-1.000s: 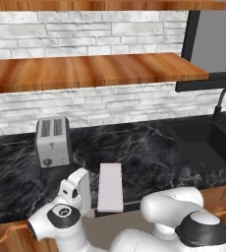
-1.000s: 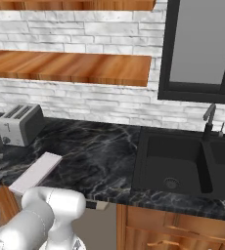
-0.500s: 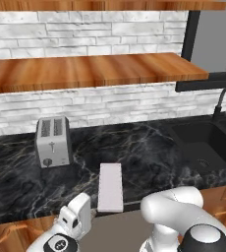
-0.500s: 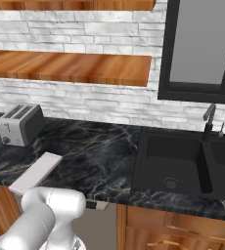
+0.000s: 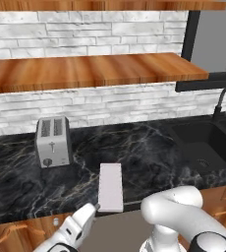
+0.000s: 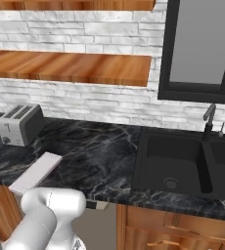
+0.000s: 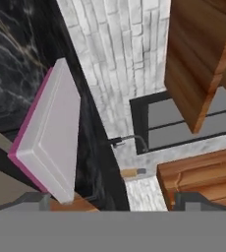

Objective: The ice cube tray has been filled with water. Take the tray and place it in the freezer to make ice. Close the freezer door after placing the tray.

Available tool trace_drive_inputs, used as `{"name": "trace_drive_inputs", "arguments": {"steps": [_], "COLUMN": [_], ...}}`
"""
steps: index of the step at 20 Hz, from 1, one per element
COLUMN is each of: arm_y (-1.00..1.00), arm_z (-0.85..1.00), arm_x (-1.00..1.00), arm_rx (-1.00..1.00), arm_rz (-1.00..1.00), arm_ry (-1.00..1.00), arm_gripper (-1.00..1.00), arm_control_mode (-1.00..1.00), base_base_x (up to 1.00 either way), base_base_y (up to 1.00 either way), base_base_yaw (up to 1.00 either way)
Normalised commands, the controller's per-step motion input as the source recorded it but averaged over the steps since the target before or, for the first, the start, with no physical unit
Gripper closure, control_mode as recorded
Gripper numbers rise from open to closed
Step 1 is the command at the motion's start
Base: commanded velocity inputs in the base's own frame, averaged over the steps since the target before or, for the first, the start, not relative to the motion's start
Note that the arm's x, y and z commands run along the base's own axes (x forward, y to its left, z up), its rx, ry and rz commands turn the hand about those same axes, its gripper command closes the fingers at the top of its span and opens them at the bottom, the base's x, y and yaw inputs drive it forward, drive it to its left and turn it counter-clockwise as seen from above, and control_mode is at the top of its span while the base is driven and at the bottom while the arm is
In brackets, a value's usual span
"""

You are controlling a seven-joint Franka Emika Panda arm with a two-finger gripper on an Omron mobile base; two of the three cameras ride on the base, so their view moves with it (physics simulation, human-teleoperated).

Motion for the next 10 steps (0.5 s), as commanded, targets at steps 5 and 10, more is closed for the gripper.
{"name": "trace_drive_inputs", "arguments": {"steps": [5, 10], "arm_y": [-0.03, -0.12], "arm_z": [-0.05, -0.01], "arm_x": [-0.04, -0.05], "arm_rx": [0.14, 0.08], "arm_rz": [0.0, 0.0], "arm_ry": [-0.05, 0.0], "arm_gripper": [-1.0, -1.0], "arm_control_mode": [-1.0, -1.0], "base_base_x": [0.0, 0.0], "base_base_y": [0.0, 0.0], "base_base_yaw": [0.0, 0.0]}}
